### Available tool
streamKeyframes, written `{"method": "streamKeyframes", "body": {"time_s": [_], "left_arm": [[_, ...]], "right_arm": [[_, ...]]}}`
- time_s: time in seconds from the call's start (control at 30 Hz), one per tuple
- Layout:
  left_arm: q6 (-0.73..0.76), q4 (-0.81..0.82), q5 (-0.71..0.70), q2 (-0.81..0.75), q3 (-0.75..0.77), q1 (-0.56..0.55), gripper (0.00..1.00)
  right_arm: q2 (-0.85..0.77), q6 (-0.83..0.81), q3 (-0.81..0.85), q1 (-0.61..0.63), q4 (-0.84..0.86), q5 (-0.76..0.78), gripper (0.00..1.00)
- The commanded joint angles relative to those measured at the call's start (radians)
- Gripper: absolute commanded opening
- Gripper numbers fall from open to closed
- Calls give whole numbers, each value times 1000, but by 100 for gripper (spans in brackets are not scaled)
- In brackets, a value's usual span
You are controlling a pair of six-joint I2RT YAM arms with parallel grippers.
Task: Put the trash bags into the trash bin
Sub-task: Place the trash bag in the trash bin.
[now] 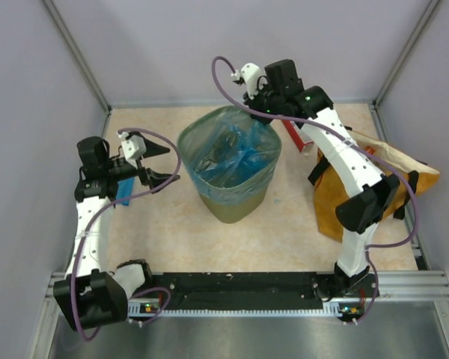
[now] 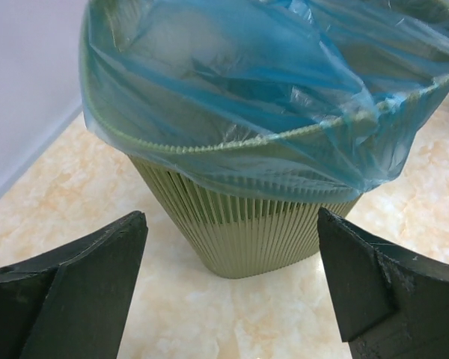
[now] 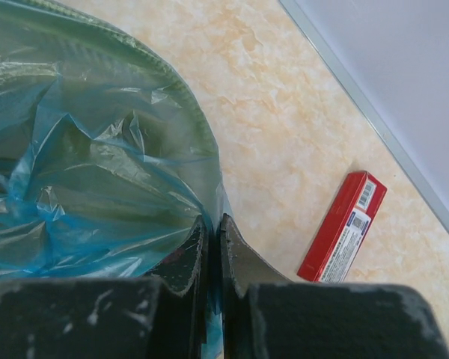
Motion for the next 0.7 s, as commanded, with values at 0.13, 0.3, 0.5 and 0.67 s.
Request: {"method": "streamKeyframes", "body": {"time_s": [0.13,0.3,0.5,0.67], "left_arm": [[-328,423,-100,-2,-5,-106,99],[-316,423,-129,-11,0,-129,99],[-305,423,-135,7,10,-165,99],[-304,424,-120,3,9,-183,99]], "right_arm": [[-77,-227,10,-89,38,-195,0],[-74,-329,15,-138,26,-317,0],[-31,-378,51,-168,20,-343,0],[2,-384,120,-170,20,-322,0]]}}
